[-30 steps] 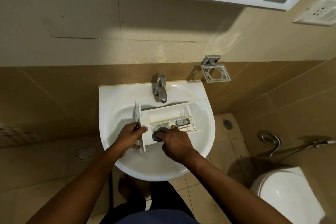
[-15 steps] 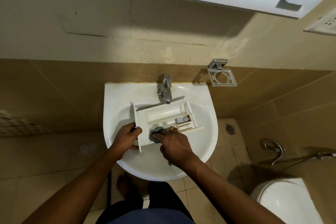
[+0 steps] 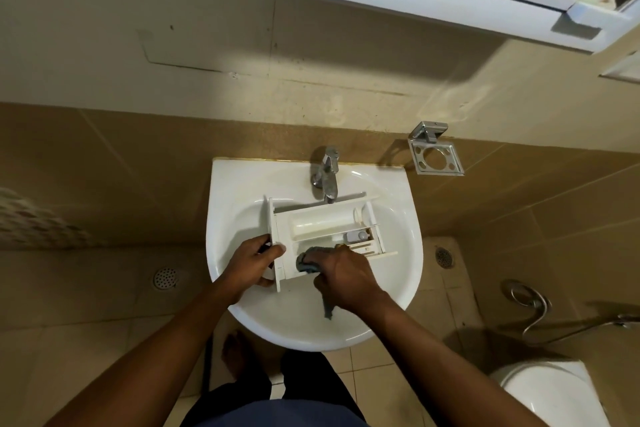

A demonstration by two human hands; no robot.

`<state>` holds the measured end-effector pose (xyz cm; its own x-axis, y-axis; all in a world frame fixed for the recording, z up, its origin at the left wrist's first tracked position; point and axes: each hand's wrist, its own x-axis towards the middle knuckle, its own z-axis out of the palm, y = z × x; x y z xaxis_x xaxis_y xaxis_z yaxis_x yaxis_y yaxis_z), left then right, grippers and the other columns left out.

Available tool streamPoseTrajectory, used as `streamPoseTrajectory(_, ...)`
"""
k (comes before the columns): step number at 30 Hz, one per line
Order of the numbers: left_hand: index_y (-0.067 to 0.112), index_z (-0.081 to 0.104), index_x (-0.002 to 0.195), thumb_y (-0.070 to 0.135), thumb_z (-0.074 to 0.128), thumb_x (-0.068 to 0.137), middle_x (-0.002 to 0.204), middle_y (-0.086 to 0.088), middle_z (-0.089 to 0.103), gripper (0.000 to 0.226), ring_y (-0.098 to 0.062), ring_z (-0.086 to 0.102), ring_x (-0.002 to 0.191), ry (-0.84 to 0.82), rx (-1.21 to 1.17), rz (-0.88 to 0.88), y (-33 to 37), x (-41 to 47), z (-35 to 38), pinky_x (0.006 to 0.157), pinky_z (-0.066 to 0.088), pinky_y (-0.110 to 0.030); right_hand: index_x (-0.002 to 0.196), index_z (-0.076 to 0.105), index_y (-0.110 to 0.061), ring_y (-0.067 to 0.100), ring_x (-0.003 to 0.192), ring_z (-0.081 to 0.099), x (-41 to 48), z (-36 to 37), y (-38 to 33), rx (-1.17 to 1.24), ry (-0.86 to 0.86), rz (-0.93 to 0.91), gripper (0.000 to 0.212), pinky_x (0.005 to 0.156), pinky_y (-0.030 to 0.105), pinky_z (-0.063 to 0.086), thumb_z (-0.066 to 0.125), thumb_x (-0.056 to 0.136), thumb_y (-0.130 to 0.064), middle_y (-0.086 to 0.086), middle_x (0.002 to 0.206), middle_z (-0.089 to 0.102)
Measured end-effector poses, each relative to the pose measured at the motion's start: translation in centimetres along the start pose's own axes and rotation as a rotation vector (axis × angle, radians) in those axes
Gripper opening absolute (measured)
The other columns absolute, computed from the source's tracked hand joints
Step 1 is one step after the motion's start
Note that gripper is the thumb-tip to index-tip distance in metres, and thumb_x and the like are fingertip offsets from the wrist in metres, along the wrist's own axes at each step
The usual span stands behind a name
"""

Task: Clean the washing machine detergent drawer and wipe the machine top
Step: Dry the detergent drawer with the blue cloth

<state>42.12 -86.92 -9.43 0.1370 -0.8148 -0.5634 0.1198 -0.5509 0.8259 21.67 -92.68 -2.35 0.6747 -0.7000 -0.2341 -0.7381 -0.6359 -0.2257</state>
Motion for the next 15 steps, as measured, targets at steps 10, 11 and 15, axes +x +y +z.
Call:
streamPoseTrajectory(10, 0.029, 0.072, 0.122, 0.038, 0.071, 0.096, 0.111, -0.016, 0.071, 0.028, -0.032, 0.070, 0.102, -0.061, -0.009, -0.015, 0.4, 0.2, -0.4, 0.073, 0.065, -0.049, 0.125, 0.065, -0.019, 0.029, 0.108, 0.062, -0.1, -0.2, 1.0, -0.120, -0.137, 0.102, 0.040, 0.088, 0.035, 0.051, 0.062, 0.086, -0.017, 0.005, 0.120, 0.070)
streamPoseTrajectory(11, 0.028, 0.071, 0.123, 0.039, 0.071, 0.095, 0.111, -0.016, 0.071, 0.029, -0.031, 0.070, 0.102, -0.062, -0.005, -0.012, 0.4, 0.2, -0.3, 0.072, 0.065, -0.049, 0.125, 0.065, -0.018, 0.029, 0.108, 0.061, 0.1, 0.2, 0.4, -0.128, -0.163, 0.083, 0.042, 0.087, 0.035, 0.050, 0.067, 0.084, -0.017, 0.006, 0.121, 0.069)
streamPoseTrajectory(15, 0.027, 0.070, 0.126, 0.040, 0.073, 0.094, 0.111, -0.013, 0.071, 0.035, -0.029, 0.069, 0.102, -0.068, 0.029, 0.004, 0.6, 0.4, 0.0, 0.072, 0.066, -0.048, 0.132, 0.062, -0.024, 0.031, 0.104, 0.061, 0.3, -0.1, 0.9, -0.078, -0.208, 0.012, 0.066, 0.077, 0.035, 0.047, 0.085, 0.071, -0.017, 0.003, 0.119, 0.070)
